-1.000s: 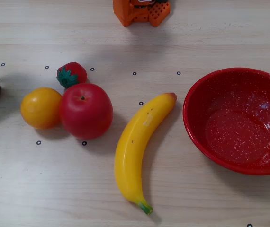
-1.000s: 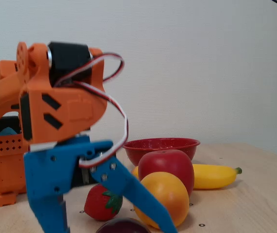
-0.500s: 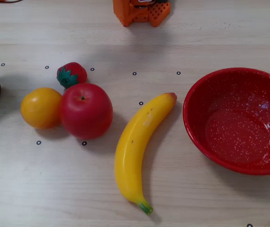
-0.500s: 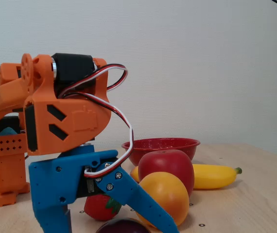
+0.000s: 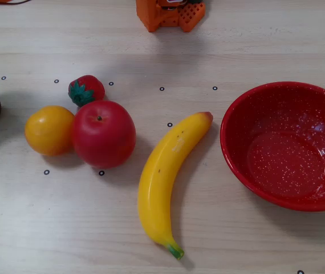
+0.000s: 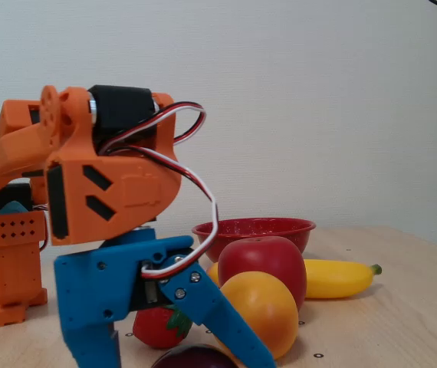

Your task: Put the plum in the red bowl.

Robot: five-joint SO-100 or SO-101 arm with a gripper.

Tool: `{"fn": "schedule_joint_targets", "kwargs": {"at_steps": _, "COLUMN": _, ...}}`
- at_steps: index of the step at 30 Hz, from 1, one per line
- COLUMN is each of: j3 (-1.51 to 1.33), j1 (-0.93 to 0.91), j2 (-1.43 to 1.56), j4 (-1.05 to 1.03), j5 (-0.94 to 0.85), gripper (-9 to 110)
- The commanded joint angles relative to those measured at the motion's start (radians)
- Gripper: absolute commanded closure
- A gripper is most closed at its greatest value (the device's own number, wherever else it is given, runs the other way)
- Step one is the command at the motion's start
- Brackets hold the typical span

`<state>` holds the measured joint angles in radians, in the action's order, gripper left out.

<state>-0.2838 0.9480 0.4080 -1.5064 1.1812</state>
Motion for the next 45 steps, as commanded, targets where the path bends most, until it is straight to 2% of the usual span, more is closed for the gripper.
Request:
{"fn": "schedule_joint_targets", "kwargs": {"at_steps": 1, "j3": 0.038, "j1": -0.035, "j2": 0.057, "j4": 0.028, "j5": 0.012, "gripper": 63}}
{"fn": "schedule_joint_targets", "kwargs": {"at_steps": 9, "j3": 0.040, "j1": -0.032, "j2": 0.055, "j4": 0.031, "j5": 0.032, "gripper": 75}}
{"fn": "schedule_joint_targets", "kwargs": {"at_steps": 14, "j3": 0.048, "j1": -0.032, "j2": 0.057, "j4": 0.020, "j5": 0.051, "gripper": 101}}
{"fn": "schedule_joint_targets", "kwargs": {"at_steps": 22, "j3": 0.083, "j1": -0.044, "j2": 0.127, "j4": -0.067, "j5": -0.011, "gripper": 101}}
{"fn": "schedule_joint_targets", "kwargs": {"at_steps": 35, "j3": 0.100, "j1": -0.126, "j2": 0.414, "j4": -0.302, "j5": -0.133, "gripper": 101}}
{"fn": "schedule_joint_targets", "kwargs": {"at_steps": 45, "j3": 0.121, "j1": -0.339, "j2": 0.666, "j4": -0.414, "j5": -0.391, "gripper": 101}}
